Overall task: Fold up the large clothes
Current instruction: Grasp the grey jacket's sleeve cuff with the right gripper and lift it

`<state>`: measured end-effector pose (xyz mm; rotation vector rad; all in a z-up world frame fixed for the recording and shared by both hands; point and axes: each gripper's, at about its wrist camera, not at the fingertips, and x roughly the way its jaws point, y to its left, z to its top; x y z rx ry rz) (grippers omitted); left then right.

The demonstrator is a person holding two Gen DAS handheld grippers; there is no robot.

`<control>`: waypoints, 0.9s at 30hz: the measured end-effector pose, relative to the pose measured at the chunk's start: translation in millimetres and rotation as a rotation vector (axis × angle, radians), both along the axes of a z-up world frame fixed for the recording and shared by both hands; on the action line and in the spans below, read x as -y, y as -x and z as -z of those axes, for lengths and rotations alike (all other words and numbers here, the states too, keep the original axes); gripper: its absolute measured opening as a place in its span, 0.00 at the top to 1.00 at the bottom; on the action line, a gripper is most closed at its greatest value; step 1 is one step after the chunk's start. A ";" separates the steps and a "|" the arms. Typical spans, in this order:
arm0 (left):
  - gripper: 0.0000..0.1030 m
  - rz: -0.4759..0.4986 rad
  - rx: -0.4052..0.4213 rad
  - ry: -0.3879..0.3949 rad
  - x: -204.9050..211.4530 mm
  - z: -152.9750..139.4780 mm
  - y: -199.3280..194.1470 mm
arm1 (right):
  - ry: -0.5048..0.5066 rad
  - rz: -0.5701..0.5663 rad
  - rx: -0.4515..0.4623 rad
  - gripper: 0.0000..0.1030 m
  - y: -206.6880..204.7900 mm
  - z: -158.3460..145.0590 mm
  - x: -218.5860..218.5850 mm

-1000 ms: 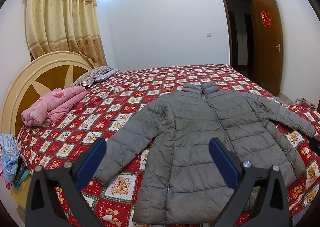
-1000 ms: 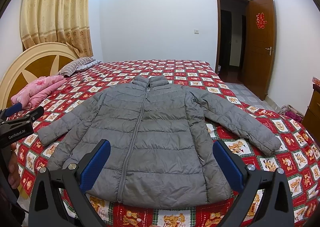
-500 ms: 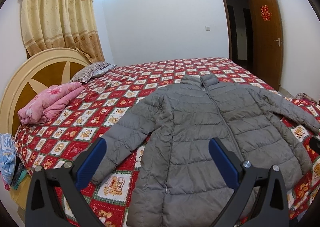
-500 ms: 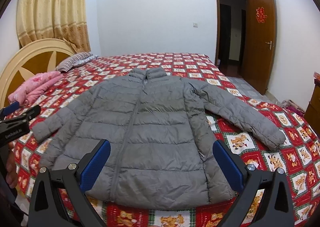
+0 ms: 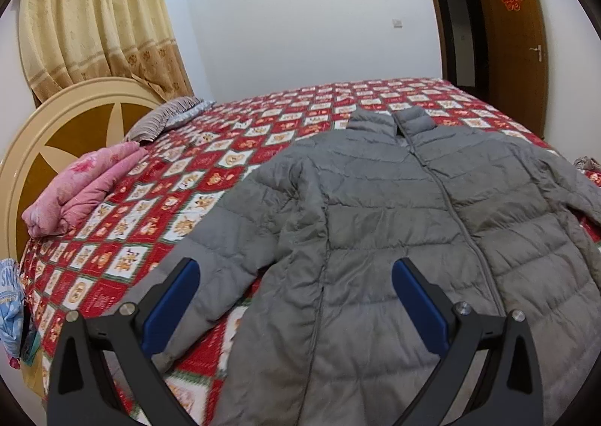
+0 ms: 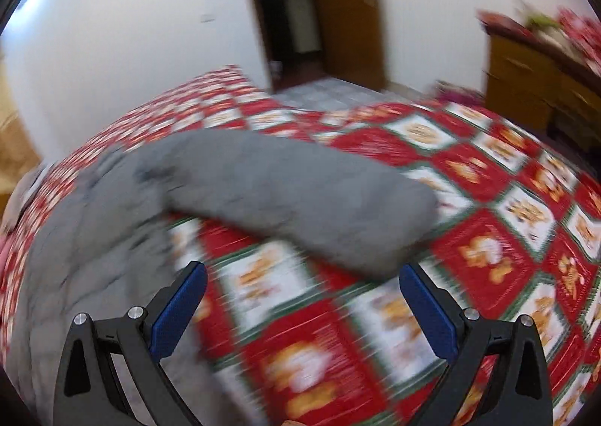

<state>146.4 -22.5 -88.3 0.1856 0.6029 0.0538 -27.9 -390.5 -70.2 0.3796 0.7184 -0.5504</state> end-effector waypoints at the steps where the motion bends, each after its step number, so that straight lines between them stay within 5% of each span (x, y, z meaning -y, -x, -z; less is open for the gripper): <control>1: 0.00 -0.002 -0.015 0.002 2.7 4.0 -7.0 | -0.016 0.025 -0.005 0.01 0.0 2.3 11.3; 9: 0.00 -0.019 -0.062 -0.018 10.0 15.4 -39.9 | -0.128 0.128 -0.032 0.03 -0.4 19.8 63.8; 18: 0.00 -0.030 -0.099 -0.024 -6.5 21.4 -63.3 | -0.163 0.114 -0.036 0.78 -23.1 37.1 77.6; 27: 0.00 -0.067 -0.111 -0.015 -39.2 17.3 -73.5 | 0.085 0.024 0.021 0.90 -42.1 -22.4 42.1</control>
